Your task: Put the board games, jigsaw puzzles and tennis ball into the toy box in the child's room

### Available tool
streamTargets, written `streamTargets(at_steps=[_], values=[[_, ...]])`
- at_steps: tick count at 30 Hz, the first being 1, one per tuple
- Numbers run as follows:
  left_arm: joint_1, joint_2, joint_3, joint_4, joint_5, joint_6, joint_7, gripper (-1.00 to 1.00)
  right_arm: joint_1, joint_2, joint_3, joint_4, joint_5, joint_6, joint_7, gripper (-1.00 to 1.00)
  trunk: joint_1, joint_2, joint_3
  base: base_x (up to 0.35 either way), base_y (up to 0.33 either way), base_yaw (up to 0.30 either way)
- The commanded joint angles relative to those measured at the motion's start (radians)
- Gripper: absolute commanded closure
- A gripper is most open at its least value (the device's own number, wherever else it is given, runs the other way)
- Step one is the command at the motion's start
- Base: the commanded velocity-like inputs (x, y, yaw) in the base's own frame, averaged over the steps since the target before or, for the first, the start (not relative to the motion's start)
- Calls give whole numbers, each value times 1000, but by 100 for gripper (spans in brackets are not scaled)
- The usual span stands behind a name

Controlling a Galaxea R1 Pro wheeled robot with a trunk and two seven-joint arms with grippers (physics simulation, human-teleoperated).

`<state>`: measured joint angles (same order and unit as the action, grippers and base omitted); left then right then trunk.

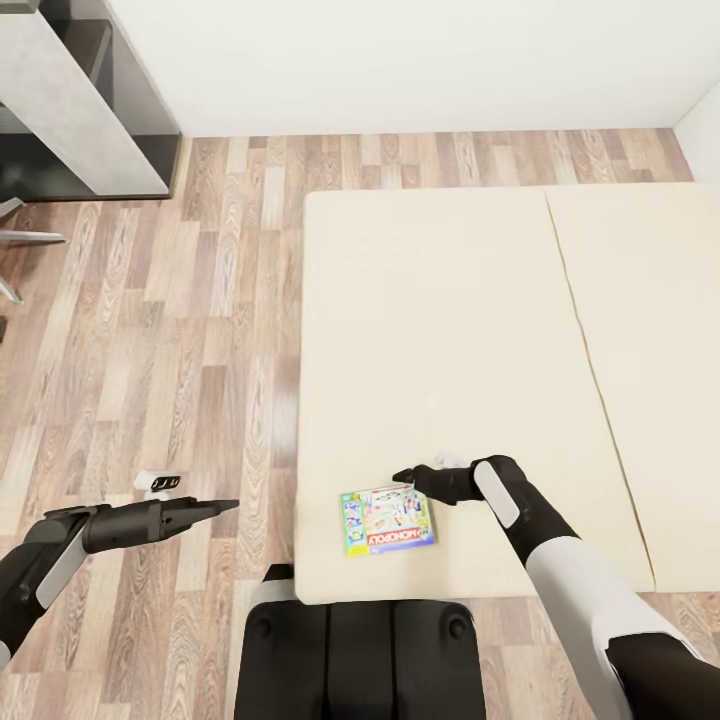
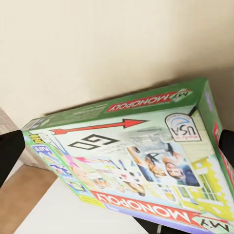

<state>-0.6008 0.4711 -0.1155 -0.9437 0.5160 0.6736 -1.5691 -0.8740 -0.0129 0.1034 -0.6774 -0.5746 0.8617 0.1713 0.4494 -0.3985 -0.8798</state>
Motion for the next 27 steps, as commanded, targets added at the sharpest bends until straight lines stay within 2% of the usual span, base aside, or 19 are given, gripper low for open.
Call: streamTargets(at_steps=[1, 17, 27], values=[[-1, 1, -4, 0, 6, 11, -2, -100, 0, -1, 2, -1, 9, 3, 8, -100, 1, -2, -1, 0, 27, 0], [-1, 1, -4, 0, 6, 11, -2, -100, 0, -3, 2, -1, 9, 3, 8, -100, 1, -2, -1, 0, 8, 0], [-1, 1, -4, 0, 6, 11, -2, -100, 0, -2, 2, -1, 9, 3, 8, -100, 1, -2, -1, 0, 113, 0]])
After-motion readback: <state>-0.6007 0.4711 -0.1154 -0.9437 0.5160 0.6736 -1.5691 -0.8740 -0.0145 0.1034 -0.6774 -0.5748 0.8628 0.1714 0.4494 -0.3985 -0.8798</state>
